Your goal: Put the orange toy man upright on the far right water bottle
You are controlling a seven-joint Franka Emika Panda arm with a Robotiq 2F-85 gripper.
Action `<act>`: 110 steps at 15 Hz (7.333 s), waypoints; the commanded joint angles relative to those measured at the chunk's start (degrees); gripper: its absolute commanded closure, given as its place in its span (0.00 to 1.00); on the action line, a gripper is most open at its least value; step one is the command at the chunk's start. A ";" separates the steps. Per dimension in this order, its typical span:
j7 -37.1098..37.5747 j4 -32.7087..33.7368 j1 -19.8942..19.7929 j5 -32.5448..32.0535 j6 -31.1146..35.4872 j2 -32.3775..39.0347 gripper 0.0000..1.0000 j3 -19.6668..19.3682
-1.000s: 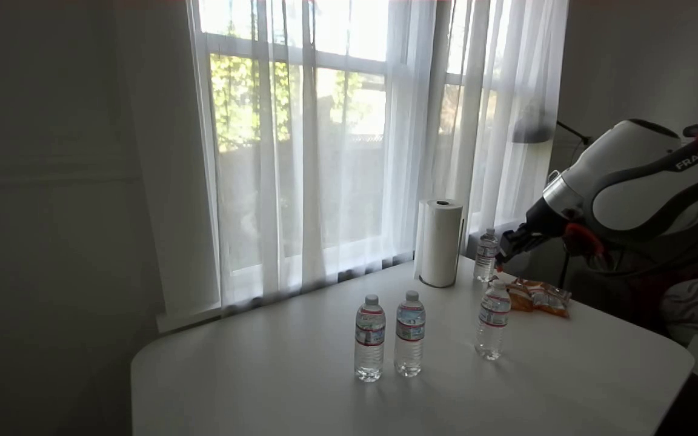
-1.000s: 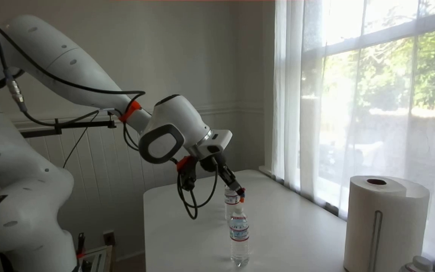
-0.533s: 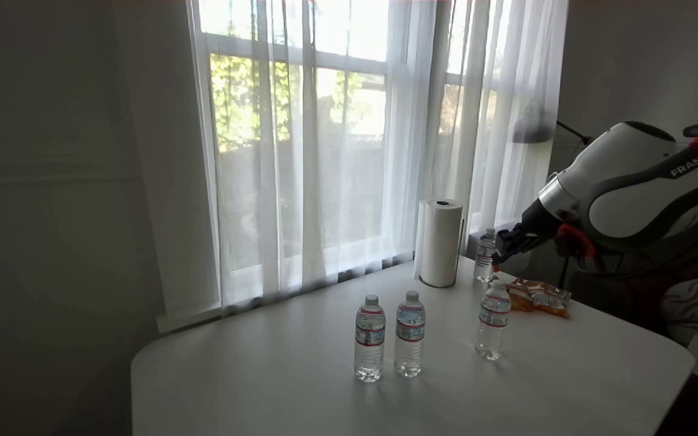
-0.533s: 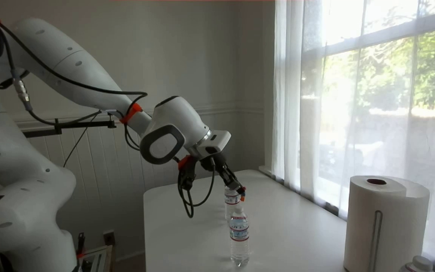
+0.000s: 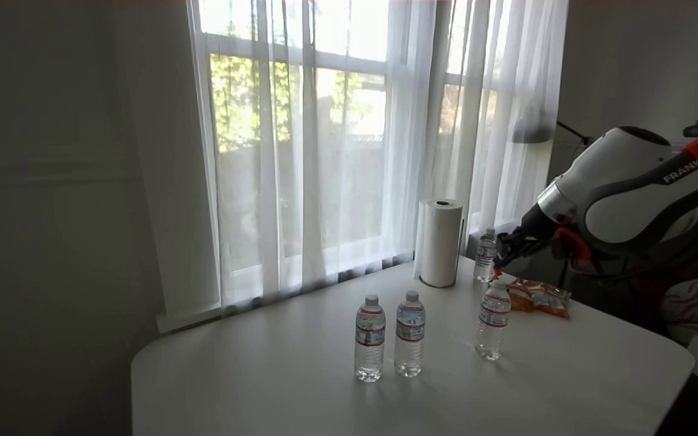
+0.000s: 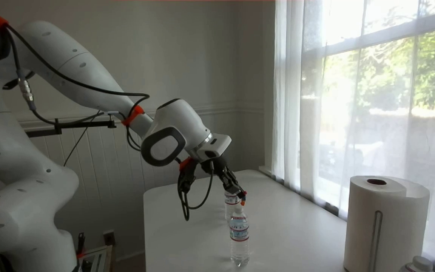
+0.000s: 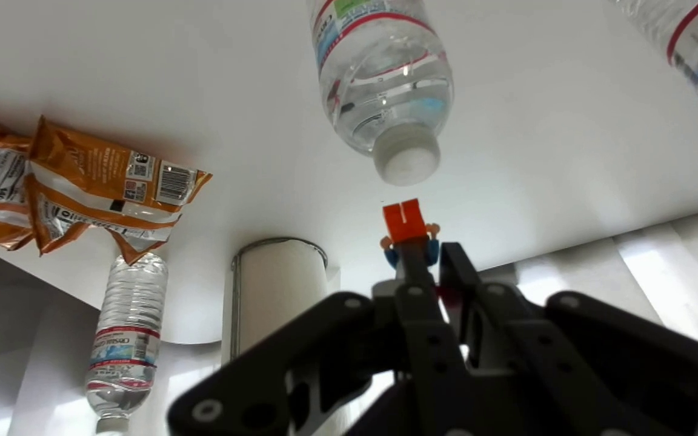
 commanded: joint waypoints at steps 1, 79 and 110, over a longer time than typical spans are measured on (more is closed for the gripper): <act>2.81 0.00 -0.74 0.92 1.25 0.39 0.97 1.86; -80.54 2.80 53.90 17.05 -17.05 -18.45 0.97 -68.66; -79.96 4.69 62.14 15.68 -15.57 -21.49 0.97 -78.49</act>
